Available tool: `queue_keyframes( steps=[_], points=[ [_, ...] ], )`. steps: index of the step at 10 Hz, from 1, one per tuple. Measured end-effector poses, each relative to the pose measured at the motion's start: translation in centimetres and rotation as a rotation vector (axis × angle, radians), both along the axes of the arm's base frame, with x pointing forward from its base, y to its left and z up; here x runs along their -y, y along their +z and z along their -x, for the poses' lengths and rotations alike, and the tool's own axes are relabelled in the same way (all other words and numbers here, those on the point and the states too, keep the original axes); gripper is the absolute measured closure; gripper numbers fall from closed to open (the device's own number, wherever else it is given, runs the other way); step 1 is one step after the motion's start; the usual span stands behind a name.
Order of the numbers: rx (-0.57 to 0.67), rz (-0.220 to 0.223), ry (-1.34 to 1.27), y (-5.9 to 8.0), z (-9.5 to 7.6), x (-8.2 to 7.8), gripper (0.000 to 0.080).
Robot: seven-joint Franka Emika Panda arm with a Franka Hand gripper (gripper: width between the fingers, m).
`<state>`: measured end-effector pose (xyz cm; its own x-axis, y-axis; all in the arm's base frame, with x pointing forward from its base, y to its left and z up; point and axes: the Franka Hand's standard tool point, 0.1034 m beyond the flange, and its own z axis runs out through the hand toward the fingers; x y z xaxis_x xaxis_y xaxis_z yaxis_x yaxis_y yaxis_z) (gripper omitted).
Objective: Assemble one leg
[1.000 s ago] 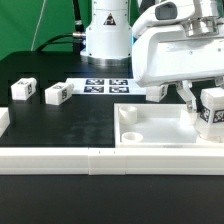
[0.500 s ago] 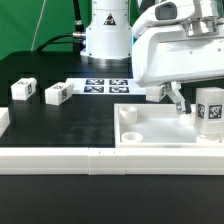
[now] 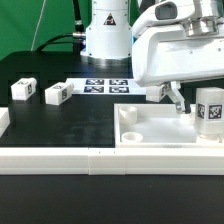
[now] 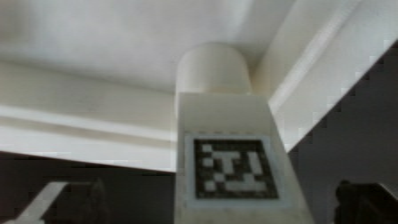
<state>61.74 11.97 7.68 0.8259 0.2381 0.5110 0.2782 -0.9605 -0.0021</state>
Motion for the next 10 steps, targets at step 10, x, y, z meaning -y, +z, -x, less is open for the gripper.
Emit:
queue_keyframes(
  steps=[10],
  points=[
    [-0.435,0.031,-0.038,1.1,-0.1,-0.1,0.0151]
  ],
)
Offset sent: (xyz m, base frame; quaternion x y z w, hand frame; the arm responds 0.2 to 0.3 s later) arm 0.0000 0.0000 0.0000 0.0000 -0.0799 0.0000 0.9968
